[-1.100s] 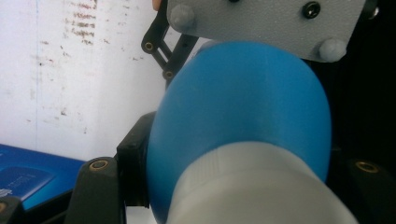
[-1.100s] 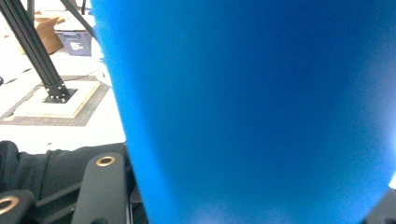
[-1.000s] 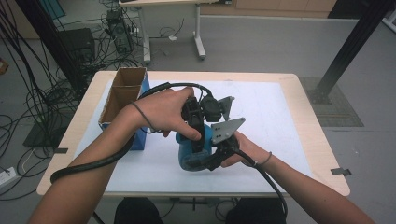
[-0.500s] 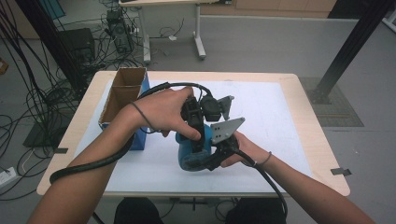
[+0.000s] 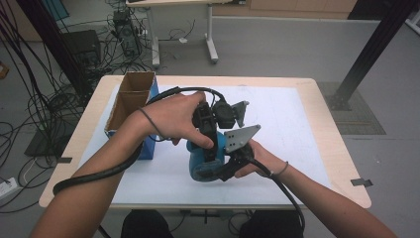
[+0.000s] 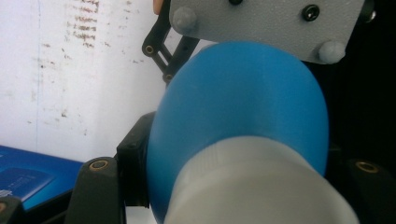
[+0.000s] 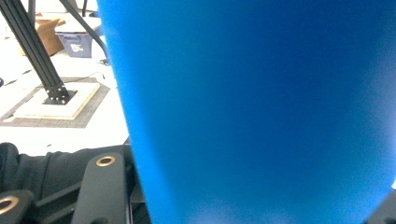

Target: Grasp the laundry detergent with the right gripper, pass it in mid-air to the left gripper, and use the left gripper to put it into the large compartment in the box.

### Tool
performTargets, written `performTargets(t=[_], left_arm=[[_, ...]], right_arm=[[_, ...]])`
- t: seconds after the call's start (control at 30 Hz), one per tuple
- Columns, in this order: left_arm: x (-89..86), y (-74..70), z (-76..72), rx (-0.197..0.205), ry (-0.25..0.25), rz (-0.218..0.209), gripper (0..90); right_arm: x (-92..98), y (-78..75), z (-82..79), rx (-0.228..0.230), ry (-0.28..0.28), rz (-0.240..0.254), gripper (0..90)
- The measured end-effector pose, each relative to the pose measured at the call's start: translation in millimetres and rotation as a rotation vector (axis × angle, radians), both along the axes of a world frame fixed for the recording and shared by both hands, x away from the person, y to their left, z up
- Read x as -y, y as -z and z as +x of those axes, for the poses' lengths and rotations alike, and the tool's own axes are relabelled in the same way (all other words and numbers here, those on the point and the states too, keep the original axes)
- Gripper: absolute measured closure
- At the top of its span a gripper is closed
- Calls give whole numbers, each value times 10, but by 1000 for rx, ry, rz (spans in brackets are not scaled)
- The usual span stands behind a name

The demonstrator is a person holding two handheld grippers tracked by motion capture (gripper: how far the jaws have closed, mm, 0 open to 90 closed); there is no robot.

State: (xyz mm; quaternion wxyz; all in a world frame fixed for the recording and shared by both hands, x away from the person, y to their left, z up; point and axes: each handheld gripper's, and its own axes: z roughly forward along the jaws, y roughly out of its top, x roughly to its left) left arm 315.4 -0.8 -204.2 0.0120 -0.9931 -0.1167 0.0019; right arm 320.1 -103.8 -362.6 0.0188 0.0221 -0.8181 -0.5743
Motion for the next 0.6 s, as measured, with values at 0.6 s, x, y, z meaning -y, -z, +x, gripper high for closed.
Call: performTargets(t=[0.6], left_arm=[[-23, 17, -6, 5, -3, 1, 365]], right_arm=[[-23, 17, -3, -10, 4, -1, 410]])
